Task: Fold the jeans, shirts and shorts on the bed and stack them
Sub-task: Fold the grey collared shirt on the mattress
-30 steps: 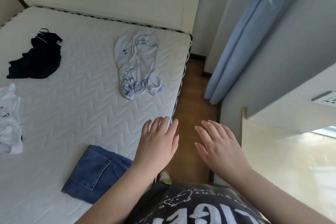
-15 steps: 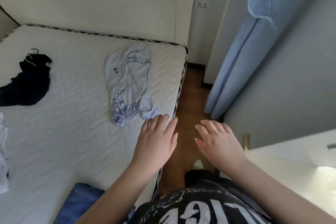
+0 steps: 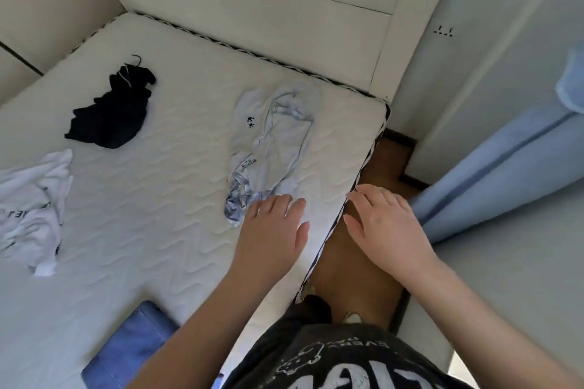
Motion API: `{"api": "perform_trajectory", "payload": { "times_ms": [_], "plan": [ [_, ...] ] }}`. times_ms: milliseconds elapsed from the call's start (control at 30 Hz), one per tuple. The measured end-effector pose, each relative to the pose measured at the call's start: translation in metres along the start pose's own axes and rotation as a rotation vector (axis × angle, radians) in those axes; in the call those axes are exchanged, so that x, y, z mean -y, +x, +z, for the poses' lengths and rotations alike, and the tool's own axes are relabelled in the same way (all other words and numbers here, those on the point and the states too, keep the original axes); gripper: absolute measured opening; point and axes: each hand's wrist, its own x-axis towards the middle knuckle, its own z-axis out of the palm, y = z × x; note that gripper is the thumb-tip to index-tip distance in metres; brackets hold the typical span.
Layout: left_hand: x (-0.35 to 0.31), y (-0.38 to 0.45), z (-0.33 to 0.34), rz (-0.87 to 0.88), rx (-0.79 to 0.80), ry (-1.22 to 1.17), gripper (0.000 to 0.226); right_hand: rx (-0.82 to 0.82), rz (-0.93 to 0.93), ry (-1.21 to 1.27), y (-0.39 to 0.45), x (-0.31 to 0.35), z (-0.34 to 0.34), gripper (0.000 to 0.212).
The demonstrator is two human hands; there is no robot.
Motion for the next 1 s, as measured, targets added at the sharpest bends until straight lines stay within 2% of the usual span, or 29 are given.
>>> {"api": "perform_trajectory", "payload": {
  "times_ms": [200,467,733,1000],
  "plan": [
    [0.057,0.029,0.024,0.024,-0.040,-0.070,0.034,0.146,-0.098,-0.067,0.065,0.012,0.017,0.048],
    [0.112,0.053,0.036,-0.119,-0.009,-0.126,0.036,0.227,-0.181,-0.152,0.147,0.029,0.014,0.049],
    [0.134,0.079,0.054,-0.219,0.030,-0.132,0.038,0.311,-0.299,-0.175,0.210,0.038,0.029,0.050],
    [0.146,0.164,0.077,-0.290,0.110,-0.119,0.039,0.338,-0.322,-0.130,0.303,-0.004,0.050,0.049]
  ]
}}
